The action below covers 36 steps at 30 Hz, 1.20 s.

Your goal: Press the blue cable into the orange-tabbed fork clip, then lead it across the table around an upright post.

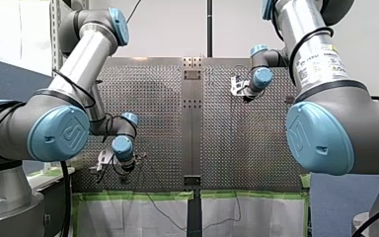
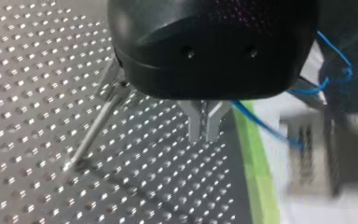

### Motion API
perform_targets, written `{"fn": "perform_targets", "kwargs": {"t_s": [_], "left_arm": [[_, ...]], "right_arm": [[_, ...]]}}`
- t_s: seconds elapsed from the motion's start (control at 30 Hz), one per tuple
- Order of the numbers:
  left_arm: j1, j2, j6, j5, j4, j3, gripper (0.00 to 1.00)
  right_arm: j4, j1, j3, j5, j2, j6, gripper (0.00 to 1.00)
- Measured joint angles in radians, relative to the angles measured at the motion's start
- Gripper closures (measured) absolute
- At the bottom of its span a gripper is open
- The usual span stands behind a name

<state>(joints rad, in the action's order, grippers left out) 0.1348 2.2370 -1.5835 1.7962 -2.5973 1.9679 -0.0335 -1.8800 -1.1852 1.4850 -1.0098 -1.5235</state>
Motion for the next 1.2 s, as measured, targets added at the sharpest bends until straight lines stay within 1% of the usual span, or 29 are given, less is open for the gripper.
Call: {"fn": "perform_targets", "kwargs": {"t_s": [0.27, 0.43, 0.53, 0.67, 0.87, 1.03, 1.2], "left_arm": [[0.036, 0.000, 0.034, -0.004, -0.018, 0.015, 0.99], [0.040, -0.011, 0.036, -0.003, -0.008, 0.015, 0.99], [0.038, -0.030, 0.025, -0.002, -0.004, 0.015, 0.99], [0.033, -0.059, -0.009, -0.003, 0.009, 0.015, 0.99], [0.037, -0.066, -0.033, -0.008, 0.042, 0.015, 0.99], [0.033, -0.066, -0.039, 0.010, 0.047, 0.015, 0.99], [0.029, -0.066, -0.033, 0.046, 0.044, 0.015, 0.99]], "right_arm": [[0.000, 0.000, 0.000, 0.000, 0.000, 0.000, 1.00], [0.000, -0.001, 0.000, 0.000, 0.000, 0.000, 1.00], [0.000, -0.002, 0.000, 0.000, -0.001, 0.000, 1.00], [0.000, -0.004, 0.000, 0.000, 0.000, 0.000, 1.00], [0.000, -0.005, 0.000, 0.000, -0.001, 0.000, 1.00], [-0.001, -0.005, 0.000, 0.000, -0.001, 0.000, 1.00], [-0.001, -0.005, 0.000, 0.000, -0.001, 0.000, 1.00]]}}
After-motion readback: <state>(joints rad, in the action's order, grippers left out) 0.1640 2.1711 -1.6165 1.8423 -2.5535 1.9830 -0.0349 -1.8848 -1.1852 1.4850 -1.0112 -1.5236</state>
